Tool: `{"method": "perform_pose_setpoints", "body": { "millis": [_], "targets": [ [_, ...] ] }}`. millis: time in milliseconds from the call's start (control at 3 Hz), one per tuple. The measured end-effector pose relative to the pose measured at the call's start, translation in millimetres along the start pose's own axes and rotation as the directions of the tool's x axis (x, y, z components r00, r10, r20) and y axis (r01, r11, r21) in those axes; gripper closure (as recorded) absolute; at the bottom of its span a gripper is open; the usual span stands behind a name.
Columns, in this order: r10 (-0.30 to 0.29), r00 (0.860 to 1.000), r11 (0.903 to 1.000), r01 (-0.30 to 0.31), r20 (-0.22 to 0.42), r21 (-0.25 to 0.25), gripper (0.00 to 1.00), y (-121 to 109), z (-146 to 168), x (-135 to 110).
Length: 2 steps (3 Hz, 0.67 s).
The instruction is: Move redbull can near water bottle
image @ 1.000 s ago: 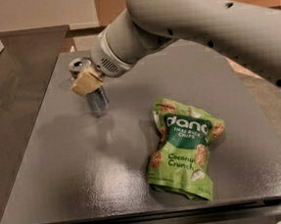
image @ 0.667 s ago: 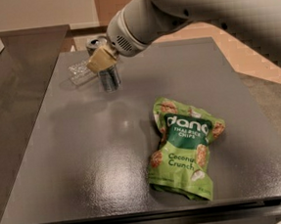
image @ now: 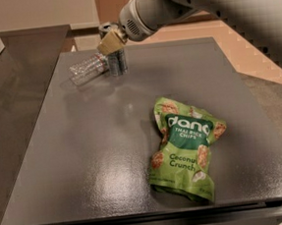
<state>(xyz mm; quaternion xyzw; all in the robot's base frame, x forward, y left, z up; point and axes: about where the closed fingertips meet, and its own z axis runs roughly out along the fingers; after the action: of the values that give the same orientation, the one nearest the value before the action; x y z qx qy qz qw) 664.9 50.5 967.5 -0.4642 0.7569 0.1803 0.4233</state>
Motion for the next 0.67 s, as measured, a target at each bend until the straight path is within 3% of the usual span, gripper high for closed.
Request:
{"method": "perform_pose_setpoints", "body": {
  "millis": [667],
  "targets": [
    [0.021, 1.0, 0.9998, -0.021, 0.02, -0.005, 1.0, -11, 29, 1]
  ]
}}
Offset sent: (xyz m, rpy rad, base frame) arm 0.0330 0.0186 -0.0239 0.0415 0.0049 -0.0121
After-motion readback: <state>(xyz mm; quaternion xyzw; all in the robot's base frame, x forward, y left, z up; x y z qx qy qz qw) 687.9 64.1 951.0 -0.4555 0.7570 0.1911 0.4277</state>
